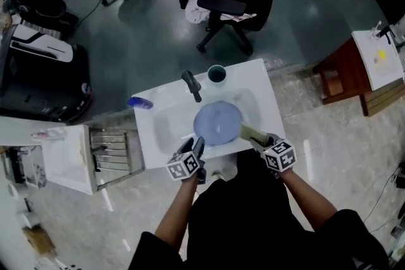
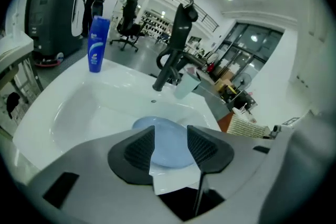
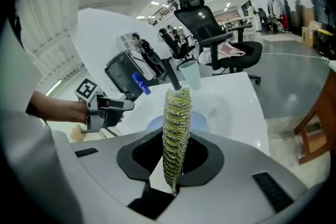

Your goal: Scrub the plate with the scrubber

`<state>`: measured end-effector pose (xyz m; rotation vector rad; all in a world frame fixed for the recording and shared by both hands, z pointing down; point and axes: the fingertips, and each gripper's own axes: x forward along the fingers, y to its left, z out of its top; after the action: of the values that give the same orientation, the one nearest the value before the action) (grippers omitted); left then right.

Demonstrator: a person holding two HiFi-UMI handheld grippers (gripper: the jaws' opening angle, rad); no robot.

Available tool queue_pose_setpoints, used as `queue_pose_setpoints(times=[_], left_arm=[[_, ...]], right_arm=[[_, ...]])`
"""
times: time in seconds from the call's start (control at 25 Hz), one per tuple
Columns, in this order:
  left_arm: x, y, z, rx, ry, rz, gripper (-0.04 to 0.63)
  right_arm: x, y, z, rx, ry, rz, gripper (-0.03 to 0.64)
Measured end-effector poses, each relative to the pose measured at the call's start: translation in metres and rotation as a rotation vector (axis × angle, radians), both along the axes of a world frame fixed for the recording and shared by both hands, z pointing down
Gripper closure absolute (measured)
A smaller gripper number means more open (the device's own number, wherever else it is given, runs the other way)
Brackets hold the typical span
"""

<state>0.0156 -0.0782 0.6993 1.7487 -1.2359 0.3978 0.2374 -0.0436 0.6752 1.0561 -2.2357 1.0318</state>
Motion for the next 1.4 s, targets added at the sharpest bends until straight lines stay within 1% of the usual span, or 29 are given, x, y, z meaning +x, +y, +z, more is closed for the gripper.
queue_pose_setpoints(times=[0.08,0.16,0.32,0.4,0.48,0.6,0.68,0.76,1.0,1.2,1.4], left_arm=[[-0.008,0.013,-0.026,0.075,0.033,0.024,0.408],[-0.022,0.030,-0.048,0.144,0.054,0.054,0.410],[-0.050,0.069,-0.087,0.273,0.079,0.094,0.435],[-0.062,0.090,-0.109,0.340,0.096,0.100,0.474],[-0.075,0.110,-0.129,0.409,0.107,0.082,0.524],[-0.087,0.133,-0.146,0.480,0.097,0.084,0.564],[-0.091,0.148,-0.154,0.513,0.082,0.105,0.583],[-0.093,0.159,-0.161,0.535,0.076,0.117,0.588],[-0.090,0.178,-0.177,0.580,0.042,0.109,0.591],[-0.066,0.186,-0.192,0.598,0.025,0.141,0.591],[-0.027,0.186,-0.206,0.633,0.027,0.180,0.591]], right_arm=[[-0.014,0.012,-0.015,0.052,-0.047,0.056,0.554],[-0.033,0.025,-0.030,0.098,-0.073,0.090,0.554],[-0.075,0.048,-0.057,0.179,-0.050,0.095,0.554],[-0.094,0.064,-0.070,0.209,-0.035,0.108,0.554],[-0.110,0.082,-0.085,0.241,-0.021,0.128,0.554],[-0.122,0.102,-0.105,0.288,0.012,0.157,0.554],[-0.128,0.114,-0.117,0.307,0.033,0.169,0.554],[-0.132,0.122,-0.129,0.332,0.049,0.170,0.554],[-0.130,0.132,-0.156,0.412,0.050,0.184,0.554],[-0.110,0.140,-0.172,0.443,0.069,0.187,0.555],[-0.074,0.145,-0.193,0.489,0.072,0.221,0.555]])
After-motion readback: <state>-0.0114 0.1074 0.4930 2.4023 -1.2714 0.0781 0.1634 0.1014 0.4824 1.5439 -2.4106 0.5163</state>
